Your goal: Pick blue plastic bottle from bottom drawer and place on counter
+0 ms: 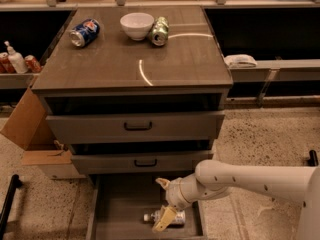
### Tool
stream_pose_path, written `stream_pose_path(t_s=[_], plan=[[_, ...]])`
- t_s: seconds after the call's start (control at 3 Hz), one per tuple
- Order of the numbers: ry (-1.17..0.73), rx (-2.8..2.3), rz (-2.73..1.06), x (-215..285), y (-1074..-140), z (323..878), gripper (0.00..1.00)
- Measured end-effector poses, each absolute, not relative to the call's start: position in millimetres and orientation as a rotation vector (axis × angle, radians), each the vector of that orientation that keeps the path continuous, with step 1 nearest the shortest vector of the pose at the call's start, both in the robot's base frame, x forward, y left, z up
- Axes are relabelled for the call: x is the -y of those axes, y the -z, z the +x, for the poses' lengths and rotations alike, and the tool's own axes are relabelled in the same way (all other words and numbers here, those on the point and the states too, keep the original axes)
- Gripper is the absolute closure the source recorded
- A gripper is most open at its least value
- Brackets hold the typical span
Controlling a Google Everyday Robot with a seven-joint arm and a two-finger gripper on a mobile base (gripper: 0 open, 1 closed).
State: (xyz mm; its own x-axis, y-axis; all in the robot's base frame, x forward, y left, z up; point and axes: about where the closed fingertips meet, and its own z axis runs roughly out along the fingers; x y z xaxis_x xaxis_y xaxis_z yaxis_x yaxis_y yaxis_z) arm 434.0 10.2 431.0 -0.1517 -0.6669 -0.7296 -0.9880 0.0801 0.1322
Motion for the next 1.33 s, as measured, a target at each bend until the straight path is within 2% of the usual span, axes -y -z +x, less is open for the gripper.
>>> stream_pose_path(t_s=[0.33, 0.67, 1.33], plan=[[-0.913, -1.912, -1.613, -4.9, -364.8, 414.9, 0.0], [-0.933, -1.912, -1.614, -8.0, -352.4, 416.4, 0.0], [-0.968, -1.819, -1.607, 5.5, -275.1, 444.9, 0.0]])
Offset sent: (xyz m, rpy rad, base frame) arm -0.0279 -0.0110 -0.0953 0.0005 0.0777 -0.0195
